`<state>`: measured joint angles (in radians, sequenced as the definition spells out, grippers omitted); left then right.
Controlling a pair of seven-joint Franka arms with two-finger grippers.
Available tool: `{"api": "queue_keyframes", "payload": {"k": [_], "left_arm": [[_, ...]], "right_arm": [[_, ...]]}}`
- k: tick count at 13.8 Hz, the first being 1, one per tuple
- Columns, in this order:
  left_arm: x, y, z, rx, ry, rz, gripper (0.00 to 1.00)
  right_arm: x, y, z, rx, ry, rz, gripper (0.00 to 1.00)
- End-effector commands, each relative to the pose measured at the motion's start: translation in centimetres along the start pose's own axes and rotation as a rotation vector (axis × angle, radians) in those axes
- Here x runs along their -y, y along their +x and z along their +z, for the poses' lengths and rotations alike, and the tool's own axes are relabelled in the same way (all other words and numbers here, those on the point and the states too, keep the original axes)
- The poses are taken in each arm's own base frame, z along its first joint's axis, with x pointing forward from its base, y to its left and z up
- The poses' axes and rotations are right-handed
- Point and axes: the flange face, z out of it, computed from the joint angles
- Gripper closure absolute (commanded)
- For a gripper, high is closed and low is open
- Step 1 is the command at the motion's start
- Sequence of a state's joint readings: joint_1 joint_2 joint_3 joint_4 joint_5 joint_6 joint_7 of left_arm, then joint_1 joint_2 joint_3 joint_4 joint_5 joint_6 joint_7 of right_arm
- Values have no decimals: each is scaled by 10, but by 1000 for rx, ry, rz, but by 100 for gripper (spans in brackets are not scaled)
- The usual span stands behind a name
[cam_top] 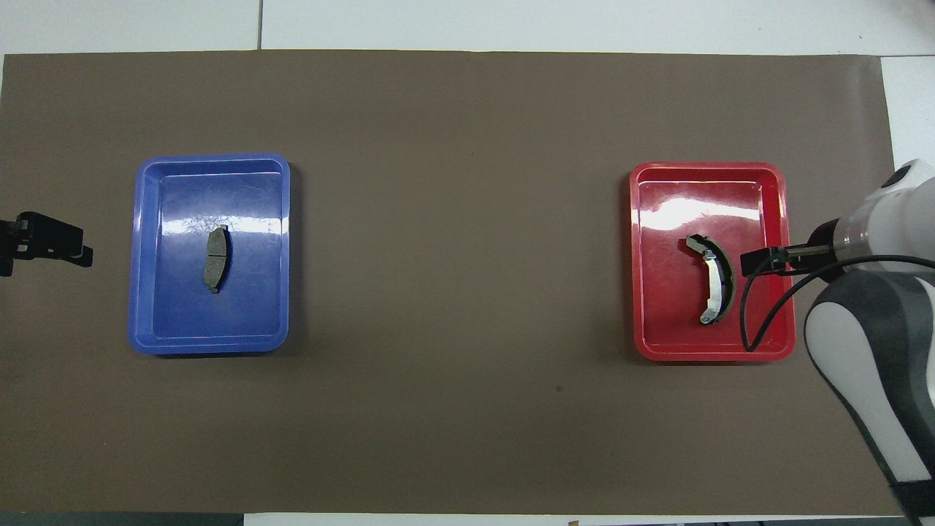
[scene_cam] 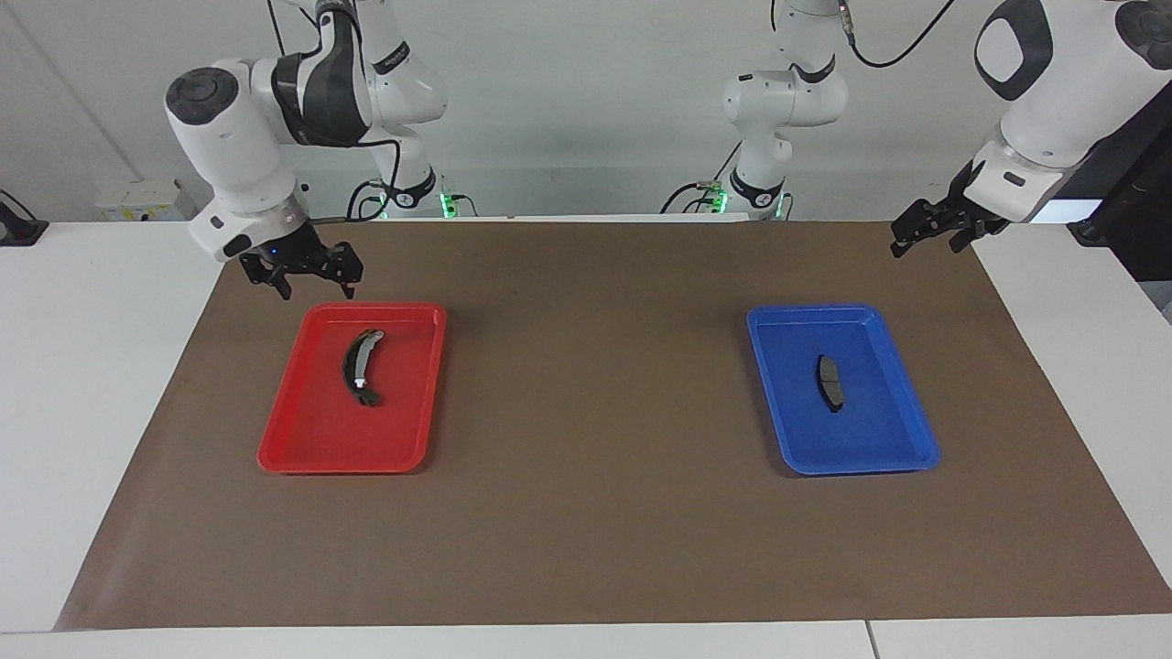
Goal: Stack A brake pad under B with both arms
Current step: 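Grasp the red-tray pad with the right gripper while the left gripper reaches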
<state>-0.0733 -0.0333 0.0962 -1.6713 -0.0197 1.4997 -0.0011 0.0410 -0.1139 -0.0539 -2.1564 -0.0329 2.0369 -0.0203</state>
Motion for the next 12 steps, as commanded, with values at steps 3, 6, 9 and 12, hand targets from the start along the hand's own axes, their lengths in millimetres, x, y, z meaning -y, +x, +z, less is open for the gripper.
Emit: {"api": "queue_keyframes", "payload": {"k": [3, 6, 9, 12], "left_arm": [[1, -6, 0, -3, 14, 0, 1], [1, -6, 0, -3, 14, 0, 1], [1, -6, 0, -3, 14, 0, 1], [1, -6, 0, -3, 14, 0, 1]], "right_arm": [[-2, -12, 76, -41, 14, -21, 1], [-5, -13, 100, -76, 11, -35, 1], [-9, -11, 125, -79, 8, -30, 1], [-9, -7, 140, -90, 6, -30, 1]]}}
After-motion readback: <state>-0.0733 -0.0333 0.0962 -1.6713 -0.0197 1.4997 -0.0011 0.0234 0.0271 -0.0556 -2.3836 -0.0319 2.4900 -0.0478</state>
